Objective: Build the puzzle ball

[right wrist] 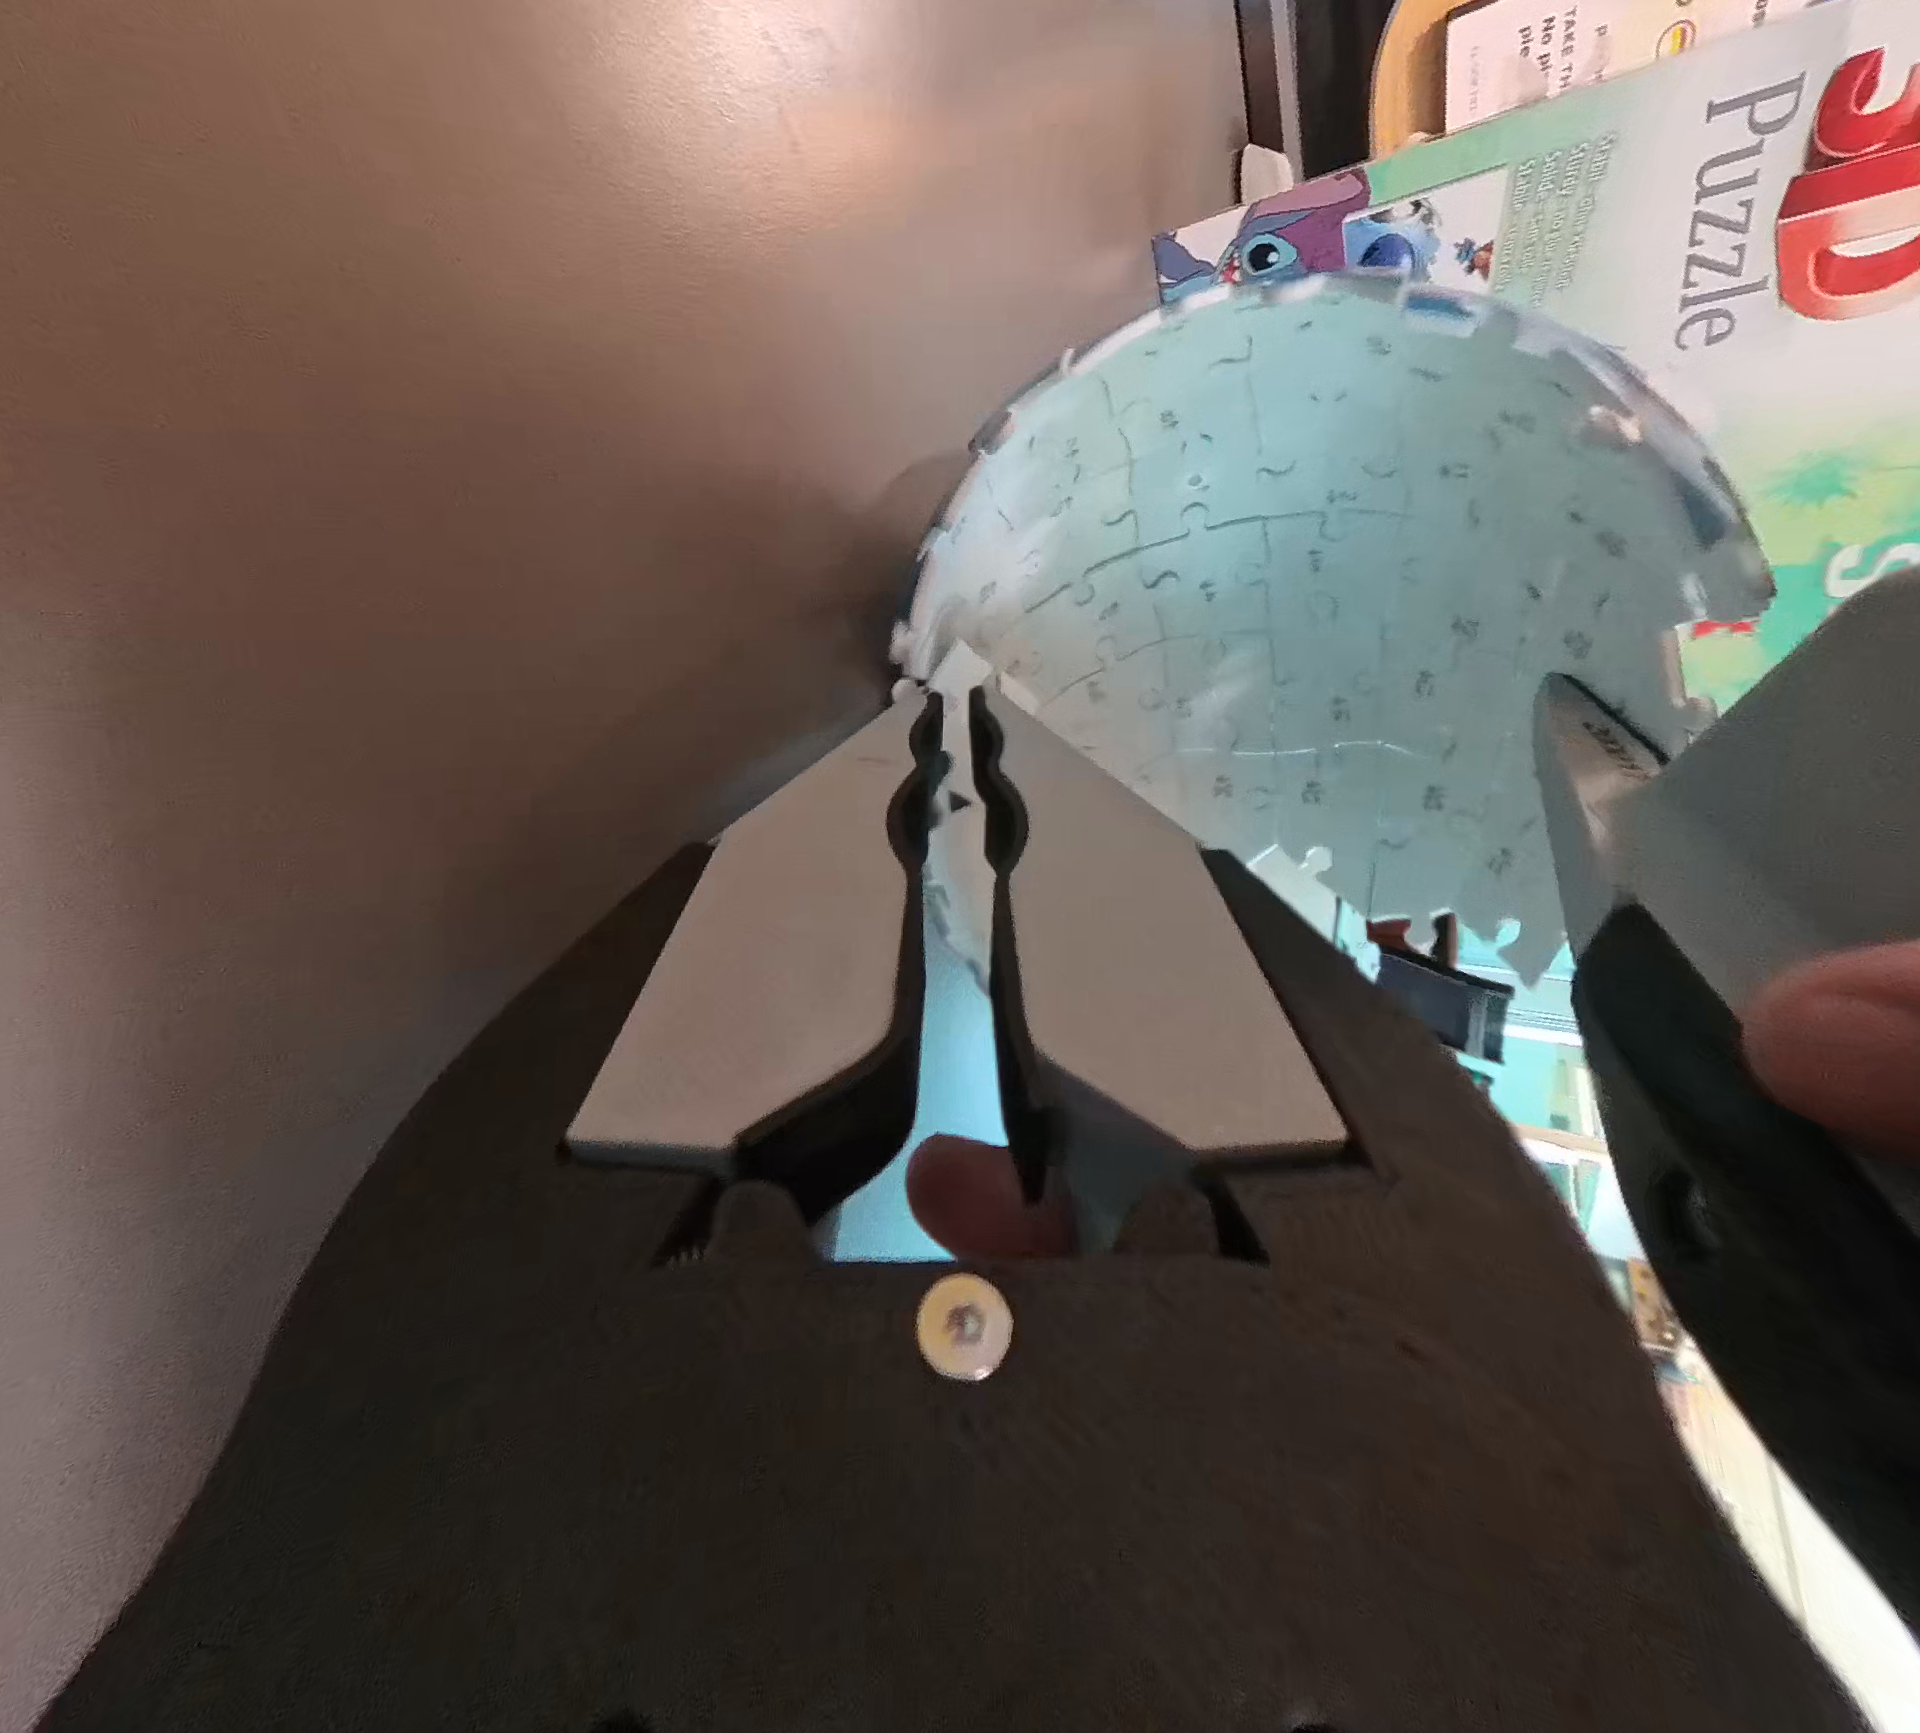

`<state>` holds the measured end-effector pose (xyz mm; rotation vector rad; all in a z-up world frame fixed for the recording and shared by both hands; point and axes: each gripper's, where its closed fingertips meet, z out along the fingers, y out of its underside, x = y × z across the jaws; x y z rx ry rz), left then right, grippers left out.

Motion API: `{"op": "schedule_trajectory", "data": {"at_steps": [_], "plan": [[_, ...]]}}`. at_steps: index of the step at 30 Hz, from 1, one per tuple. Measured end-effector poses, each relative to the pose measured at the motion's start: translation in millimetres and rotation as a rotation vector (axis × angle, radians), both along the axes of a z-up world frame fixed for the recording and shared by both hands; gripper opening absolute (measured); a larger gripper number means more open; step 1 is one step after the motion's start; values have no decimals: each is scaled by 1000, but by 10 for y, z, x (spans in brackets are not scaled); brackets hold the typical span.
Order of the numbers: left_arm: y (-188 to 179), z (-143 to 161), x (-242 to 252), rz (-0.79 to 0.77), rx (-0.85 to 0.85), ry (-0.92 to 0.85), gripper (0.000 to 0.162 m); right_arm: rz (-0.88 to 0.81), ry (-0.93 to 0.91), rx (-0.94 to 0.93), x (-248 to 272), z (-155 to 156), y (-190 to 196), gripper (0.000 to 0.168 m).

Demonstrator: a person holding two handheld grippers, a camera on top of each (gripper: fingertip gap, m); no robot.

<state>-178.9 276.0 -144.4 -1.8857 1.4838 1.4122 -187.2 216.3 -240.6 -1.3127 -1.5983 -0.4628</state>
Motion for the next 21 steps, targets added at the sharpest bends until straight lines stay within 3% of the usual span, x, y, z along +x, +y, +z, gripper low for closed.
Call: {"op": "schedule_trajectory", "data": {"at_steps": [7, 12, 16, 21], "plan": [[-4, 2, 22, -12, 7, 9, 1, 30, 45, 43, 30, 234, -106, 5], [-22, 5, 47, -13, 13, 24, 1, -38, -14, 24, 73, 61, 76, 17], [-35, 11, 54, -15, 8, 34, 1, -65, 19, -39, 61, 34, 78, 10], [-33, 6, 36, -13, 6, 31, 1, -54, 86, -177, 69, 80, -56, 36]]}}
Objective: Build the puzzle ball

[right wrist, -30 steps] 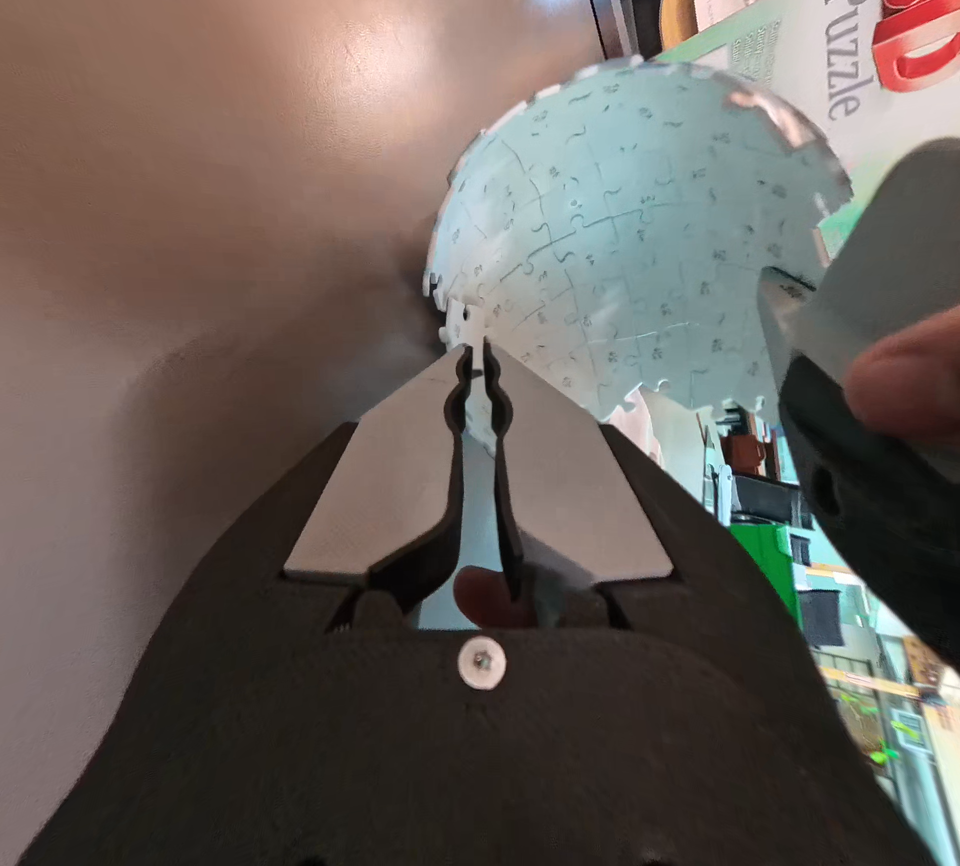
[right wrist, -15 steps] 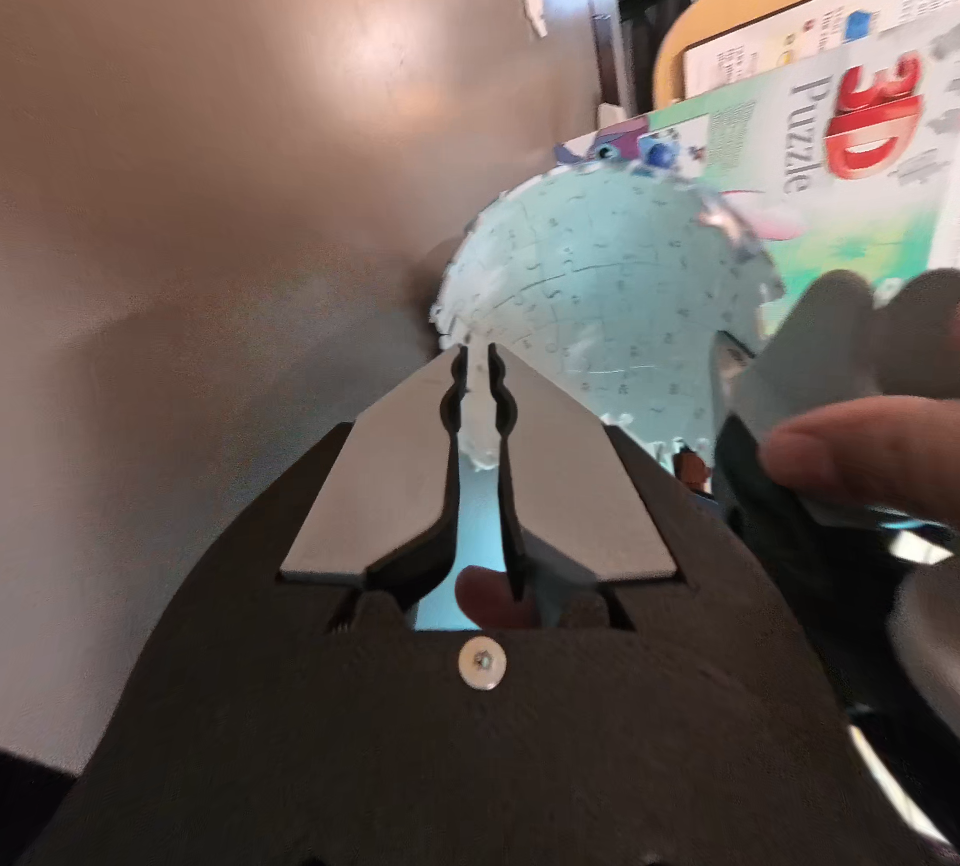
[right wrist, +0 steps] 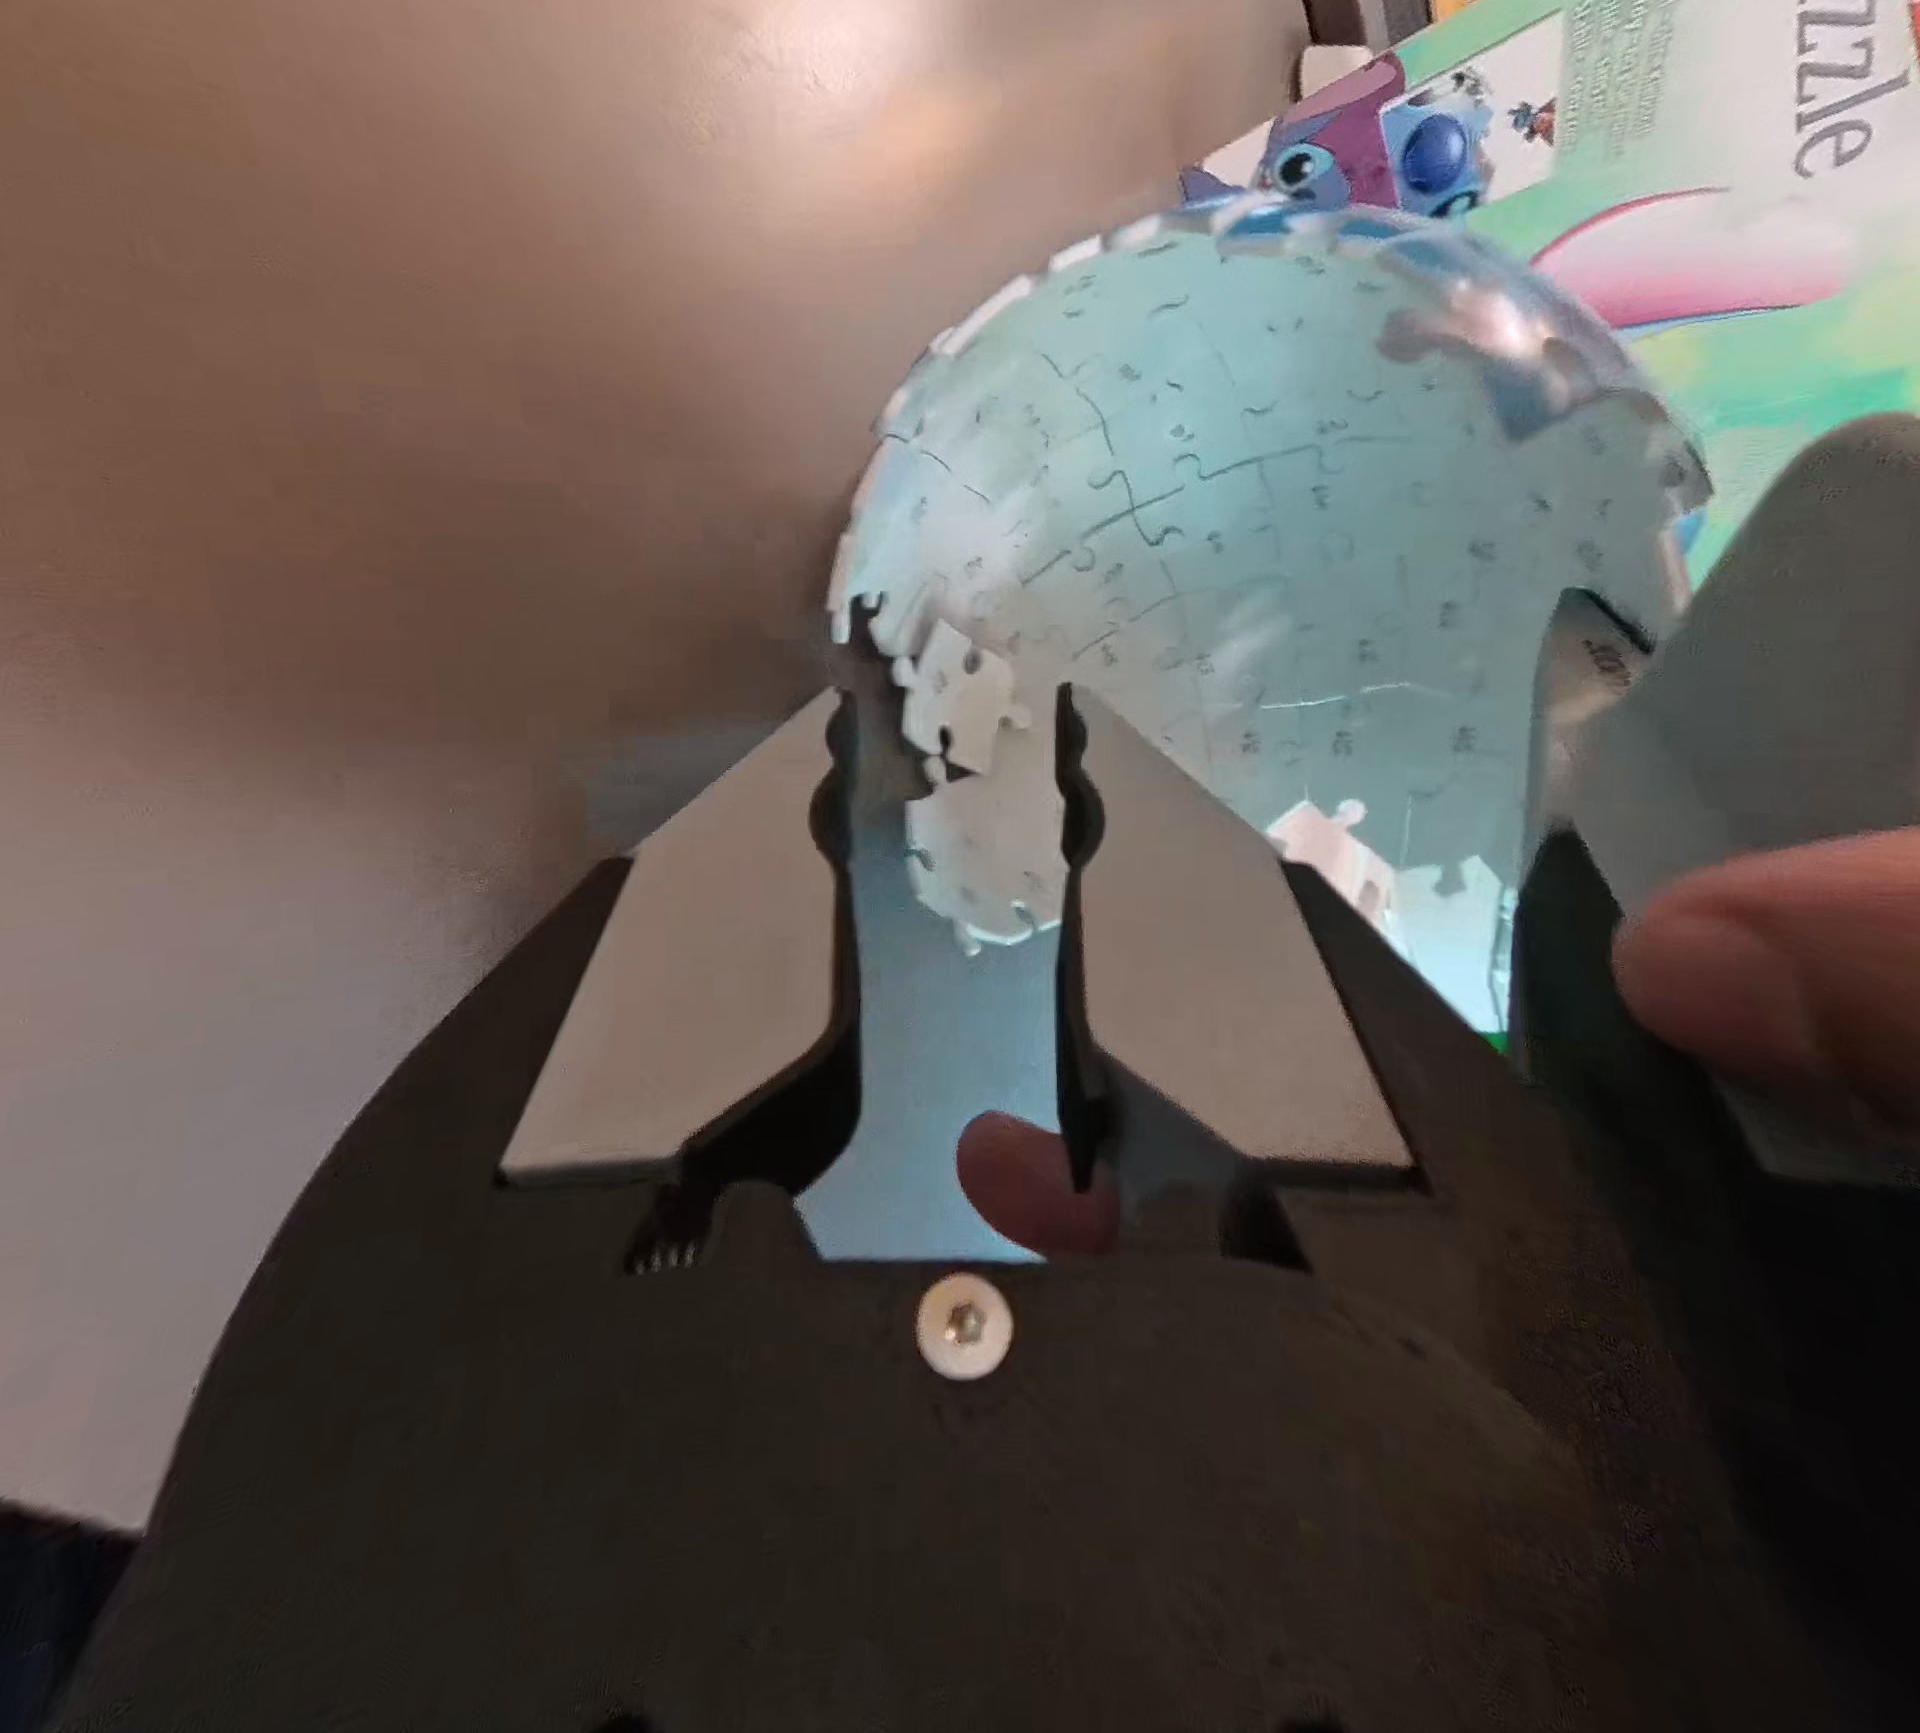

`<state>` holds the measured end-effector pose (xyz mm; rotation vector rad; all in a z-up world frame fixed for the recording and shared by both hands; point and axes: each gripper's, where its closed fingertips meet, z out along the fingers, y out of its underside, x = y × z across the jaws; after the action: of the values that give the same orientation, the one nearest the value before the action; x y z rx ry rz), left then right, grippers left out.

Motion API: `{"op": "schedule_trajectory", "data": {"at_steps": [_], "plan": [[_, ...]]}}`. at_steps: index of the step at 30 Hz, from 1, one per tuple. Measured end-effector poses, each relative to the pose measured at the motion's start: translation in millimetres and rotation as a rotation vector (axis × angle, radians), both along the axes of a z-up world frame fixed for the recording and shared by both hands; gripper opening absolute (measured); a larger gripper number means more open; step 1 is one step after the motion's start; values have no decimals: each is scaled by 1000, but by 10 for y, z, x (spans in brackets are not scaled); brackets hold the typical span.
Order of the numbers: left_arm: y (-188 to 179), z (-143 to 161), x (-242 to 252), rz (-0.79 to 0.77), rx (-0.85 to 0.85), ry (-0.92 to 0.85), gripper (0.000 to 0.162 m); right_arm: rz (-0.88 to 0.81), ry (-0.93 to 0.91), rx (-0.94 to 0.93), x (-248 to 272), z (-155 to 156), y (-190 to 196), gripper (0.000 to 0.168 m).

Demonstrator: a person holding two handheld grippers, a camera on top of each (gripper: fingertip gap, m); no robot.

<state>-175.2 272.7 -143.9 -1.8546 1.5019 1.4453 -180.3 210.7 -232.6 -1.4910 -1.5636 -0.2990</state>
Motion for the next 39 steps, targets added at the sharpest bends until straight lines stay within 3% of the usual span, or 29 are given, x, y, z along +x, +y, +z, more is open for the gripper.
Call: {"op": "schedule_trajectory", "data": {"at_steps": [4, 10, 14, 17, 21, 32, 39], "plan": [[4, -1, 3, -2, -3, 0, 0, 21, 17, 45, -4, 48, -37, 43], [7, -5, 9, -9, -5, 8, 1, 13, 27, 35, -33, -17, 15, 30], [4, 0, 6, -7, -8, 3, 1, -15, 70, -41, -15, -26, 28, 31], [5, -2, 13, -9, -11, -1, 1, -8, 54, 19, 23, 4, -7, 38], [18, -9, 7, -11, -6, 7, 1, 53, 82, 141, 19, 96, -155, 0], [28, -9, 43, -18, -10, 17, 0, 1, -11, 278, 8, 43, 182, 0], [29, 5, 60, -25, -2, 22, 1, 2, -60, 245, -34, -46, 229, 0]]}}
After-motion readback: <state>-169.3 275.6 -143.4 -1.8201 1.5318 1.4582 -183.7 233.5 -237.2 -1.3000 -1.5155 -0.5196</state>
